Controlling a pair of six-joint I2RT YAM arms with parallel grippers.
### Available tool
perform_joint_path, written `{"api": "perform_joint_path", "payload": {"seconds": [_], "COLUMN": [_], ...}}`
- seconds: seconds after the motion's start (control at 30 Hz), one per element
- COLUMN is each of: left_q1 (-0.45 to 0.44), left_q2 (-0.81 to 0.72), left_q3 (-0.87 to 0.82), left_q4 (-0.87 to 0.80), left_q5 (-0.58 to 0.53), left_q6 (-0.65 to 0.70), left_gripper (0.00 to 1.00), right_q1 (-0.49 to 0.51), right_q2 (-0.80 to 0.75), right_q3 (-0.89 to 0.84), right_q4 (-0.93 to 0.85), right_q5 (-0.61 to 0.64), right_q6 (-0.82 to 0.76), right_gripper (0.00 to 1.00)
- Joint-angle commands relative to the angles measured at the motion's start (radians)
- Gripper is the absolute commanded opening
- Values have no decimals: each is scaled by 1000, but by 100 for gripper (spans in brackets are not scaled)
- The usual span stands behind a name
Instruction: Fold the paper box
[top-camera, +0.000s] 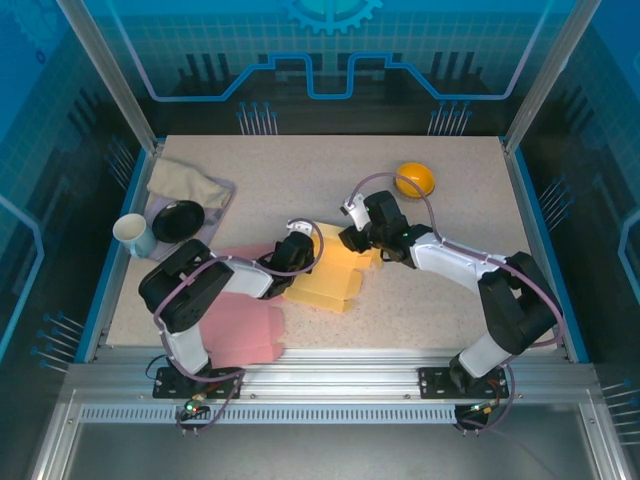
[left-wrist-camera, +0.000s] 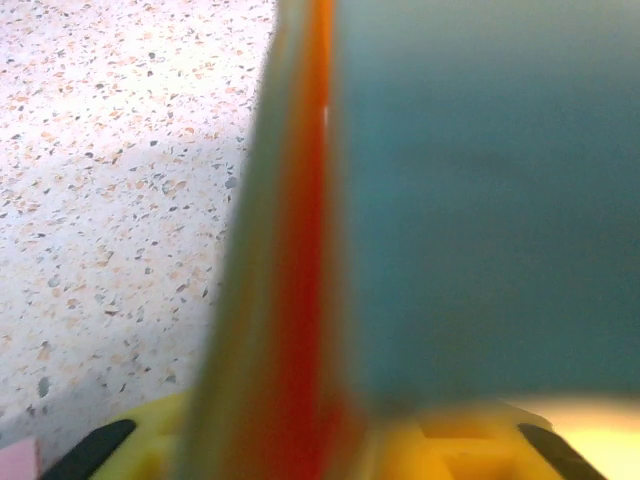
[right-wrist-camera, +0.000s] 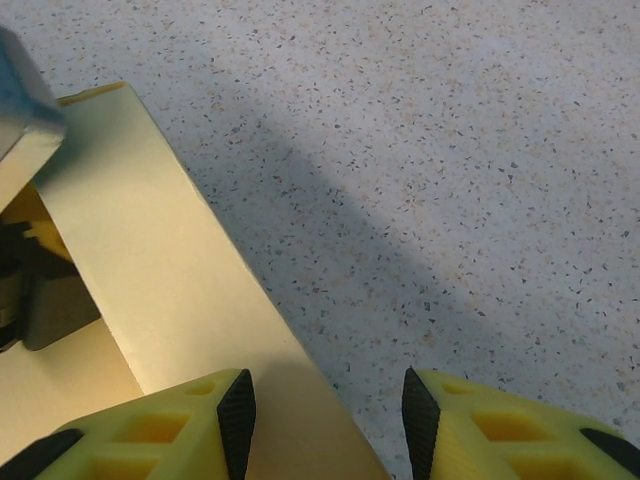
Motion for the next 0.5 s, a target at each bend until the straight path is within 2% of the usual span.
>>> {"api": "perform_joint_path", "payload": {"seconds": [0.0, 0.27, 0.4, 0.47], "left_q1": [7, 12, 17, 18], "left_q2": [-80, -71, -39, -23], "left_q3": [-25, 0, 31, 46], "left_q4": [7, 37, 35, 23], "left_q5": [27, 34, 8, -29], "left_q6": [14, 59, 77, 76], "left_gripper": [34, 35, 26, 18], "right_q1": [16, 19, 21, 21], "right_q2": [34, 40, 39, 35], "right_q3": [9, 17, 14, 13], "right_q4": [-62, -65, -65, -65], "right_q5": [12, 4, 2, 3], "right_q6": [2, 4, 1, 1], "right_gripper": [46, 46, 46, 46]}}
